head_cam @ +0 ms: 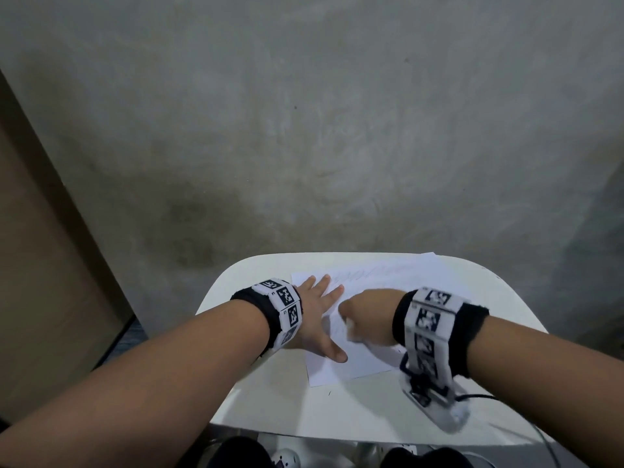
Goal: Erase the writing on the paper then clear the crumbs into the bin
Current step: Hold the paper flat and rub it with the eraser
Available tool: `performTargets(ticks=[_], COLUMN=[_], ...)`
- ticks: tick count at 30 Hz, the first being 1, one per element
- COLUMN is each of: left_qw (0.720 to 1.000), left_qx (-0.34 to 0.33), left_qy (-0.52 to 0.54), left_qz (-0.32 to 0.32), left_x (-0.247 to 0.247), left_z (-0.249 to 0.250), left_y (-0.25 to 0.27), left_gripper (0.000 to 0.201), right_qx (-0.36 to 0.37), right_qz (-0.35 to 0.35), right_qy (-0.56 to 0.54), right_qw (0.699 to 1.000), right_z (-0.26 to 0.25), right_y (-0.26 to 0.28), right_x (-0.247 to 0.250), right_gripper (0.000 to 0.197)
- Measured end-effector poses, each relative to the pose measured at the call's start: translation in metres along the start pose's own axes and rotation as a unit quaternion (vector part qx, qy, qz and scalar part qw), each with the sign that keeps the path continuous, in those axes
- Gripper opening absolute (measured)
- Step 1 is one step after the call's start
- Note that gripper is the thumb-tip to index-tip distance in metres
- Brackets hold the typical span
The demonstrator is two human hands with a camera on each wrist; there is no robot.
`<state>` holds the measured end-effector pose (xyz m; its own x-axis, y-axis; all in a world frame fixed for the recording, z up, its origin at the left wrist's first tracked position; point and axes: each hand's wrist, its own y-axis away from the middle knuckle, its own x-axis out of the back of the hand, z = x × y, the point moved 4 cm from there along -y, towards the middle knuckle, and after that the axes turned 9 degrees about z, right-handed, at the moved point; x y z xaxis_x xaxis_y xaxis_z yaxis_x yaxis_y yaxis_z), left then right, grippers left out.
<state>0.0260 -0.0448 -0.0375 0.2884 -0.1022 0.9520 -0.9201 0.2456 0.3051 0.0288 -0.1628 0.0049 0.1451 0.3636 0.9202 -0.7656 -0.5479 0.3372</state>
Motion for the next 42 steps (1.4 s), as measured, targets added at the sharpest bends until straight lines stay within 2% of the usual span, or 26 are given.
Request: performTargets(ticks=[4, 8, 11, 14, 16, 18, 22, 25, 28, 30, 33, 34, 36, 38, 39, 42], left_qw=[1.000, 1.000, 1.000, 0.999, 0.998, 0.995, 0.993, 0.991, 0.992, 0.991, 0.990, 0.989, 0.990, 0.991, 0.991, 0.990], left_qx=[-0.007, -0.009, -0.012, -0.021, -0.043, -0.061, -0.067, -0.083, -0.084, -0.087, -0.094, -0.096, -0.096, -0.092, -0.092, -0.096], left_qy=[0.008, 0.010, 0.018, 0.026, 0.026, 0.032, 0.050, 0.048, 0.039, 0.040, 0.040, 0.037, 0.035, 0.036, 0.038, 0.038], left_qz=[0.002, 0.008, 0.001, 0.006, 0.038, 0.071, 0.078, 0.096, 0.088, 0.092, 0.101, 0.103, 0.098, 0.093, 0.093, 0.097], left_x=[0.000, 0.003, 0.003, 0.004, 0.006, 0.007, -0.001, -0.005, -0.009, -0.009, -0.008, -0.008, -0.007, -0.008, -0.009, -0.008], left_z=[0.001, 0.002, 0.001, -0.002, -0.007, -0.015, -0.024, -0.027, -0.030, -0.030, -0.029, -0.029, -0.029, -0.030, -0.030, -0.030], left_y=[0.001, 0.003, 0.004, 0.009, 0.013, 0.014, 0.013, 0.010, 0.009, 0.008, 0.009, 0.008, 0.008, 0.007, 0.007, 0.007], left_gripper=[0.121, 0.120, 0.121, 0.120, 0.117, 0.113, 0.116, 0.118, 0.120, 0.119, 0.117, 0.117, 0.117, 0.118, 0.118, 0.118], right_qx=[-0.058, -0.003, -0.051, -0.062, -0.064, -0.073, -0.045, 0.016, -0.020, -0.036, 0.031, 0.032, -0.004, -0.041, -0.033, 0.024], right_qz=[0.035, -0.032, 0.004, 0.002, -0.002, -0.009, -0.001, -0.010, -0.001, 0.020, -0.013, -0.030, -0.011, 0.016, 0.020, -0.027], right_qy=[0.019, 0.008, -0.018, -0.045, -0.060, -0.064, -0.014, 0.008, -0.028, 0.003, 0.011, -0.003, -0.034, -0.016, 0.000, -0.022], right_qw=[0.998, 0.999, 0.999, 0.997, 0.996, 0.995, 0.999, 1.000, 0.999, 0.999, 0.999, 0.999, 0.999, 0.999, 0.999, 0.999], right_z=[0.019, -0.003, 0.022, 0.028, 0.026, 0.030, 0.013, -0.016, 0.005, 0.011, -0.017, -0.019, 0.000, 0.013, 0.008, -0.016], right_y=[-0.005, -0.003, -0.007, -0.007, -0.004, -0.003, 0.000, 0.006, -0.003, -0.005, -0.001, 0.000, -0.009, -0.010, -0.009, -0.003], right_x=[0.009, -0.001, 0.007, 0.004, 0.002, 0.004, 0.008, -0.001, 0.007, 0.010, -0.001, -0.002, 0.005, 0.011, 0.008, -0.002], right_gripper=[0.030, 0.041, 0.028, 0.018, 0.011, 0.012, 0.033, 0.031, 0.031, 0.027, 0.030, 0.031, 0.028, 0.014, 0.012, 0.030])
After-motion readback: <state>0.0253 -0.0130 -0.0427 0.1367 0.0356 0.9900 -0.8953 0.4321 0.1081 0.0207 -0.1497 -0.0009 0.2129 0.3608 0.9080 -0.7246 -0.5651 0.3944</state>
